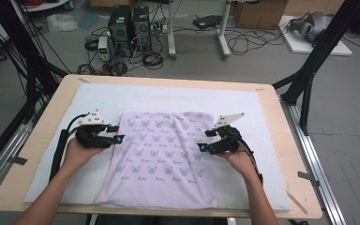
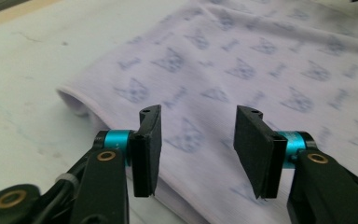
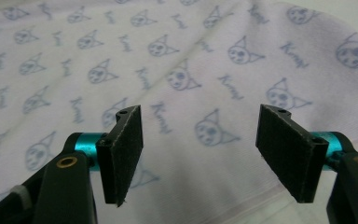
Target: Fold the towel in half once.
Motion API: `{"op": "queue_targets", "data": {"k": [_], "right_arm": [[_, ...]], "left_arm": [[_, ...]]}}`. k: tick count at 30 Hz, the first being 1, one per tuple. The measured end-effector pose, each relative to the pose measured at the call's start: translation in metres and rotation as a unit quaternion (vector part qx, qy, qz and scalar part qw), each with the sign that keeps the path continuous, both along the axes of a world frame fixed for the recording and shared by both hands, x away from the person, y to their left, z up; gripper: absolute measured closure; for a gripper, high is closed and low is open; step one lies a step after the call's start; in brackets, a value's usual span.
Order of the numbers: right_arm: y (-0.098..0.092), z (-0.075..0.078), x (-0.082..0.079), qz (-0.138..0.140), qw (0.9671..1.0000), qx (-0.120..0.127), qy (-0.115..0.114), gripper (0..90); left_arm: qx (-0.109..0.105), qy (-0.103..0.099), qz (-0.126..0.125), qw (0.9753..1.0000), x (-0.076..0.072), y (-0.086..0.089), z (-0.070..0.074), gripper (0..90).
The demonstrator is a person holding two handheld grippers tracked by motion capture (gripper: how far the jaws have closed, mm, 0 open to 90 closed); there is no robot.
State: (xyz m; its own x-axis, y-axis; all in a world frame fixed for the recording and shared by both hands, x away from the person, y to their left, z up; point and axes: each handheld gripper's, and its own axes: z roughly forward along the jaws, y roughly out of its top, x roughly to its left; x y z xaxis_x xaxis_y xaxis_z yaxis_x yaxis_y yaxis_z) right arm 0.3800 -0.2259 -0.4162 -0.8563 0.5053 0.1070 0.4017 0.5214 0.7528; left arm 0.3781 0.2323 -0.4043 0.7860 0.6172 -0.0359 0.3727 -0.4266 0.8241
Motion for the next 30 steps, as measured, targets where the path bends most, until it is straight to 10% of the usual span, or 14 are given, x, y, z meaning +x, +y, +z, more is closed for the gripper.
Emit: {"op": "queue_targets", "data": {"k": [10,17,21,26,30], "right_arm": [[0.004,0.019,0.049,-0.014,0.9997,-0.020,-0.001,31.9],[0.003,0.017,0.056,-0.016,0.9995,-0.027,-0.002,31.9],[0.004,0.020,0.054,-0.013,0.9996,-0.022,-0.008,32.4],[0.004,0.023,0.050,-0.012,0.9995,-0.027,-0.009,32.3],[-0.001,0.030,0.044,-0.012,0.9994,-0.026,-0.019,32.3]], "left_arm": [[0.009,0.062,0.063,0.9961,0.083,0.007,0.001,50.5],[-0.024,0.132,0.067,0.9887,0.102,0.008,-0.023,42.2],[-0.047,0.119,0.026,0.9915,0.097,0.005,-0.020,80.8],[-0.009,0.030,-0.019,0.9993,0.069,-0.013,0.010,85.5],[0.025,0.047,-0.129,0.9901,0.035,-0.032,0.014,73.7]]}}
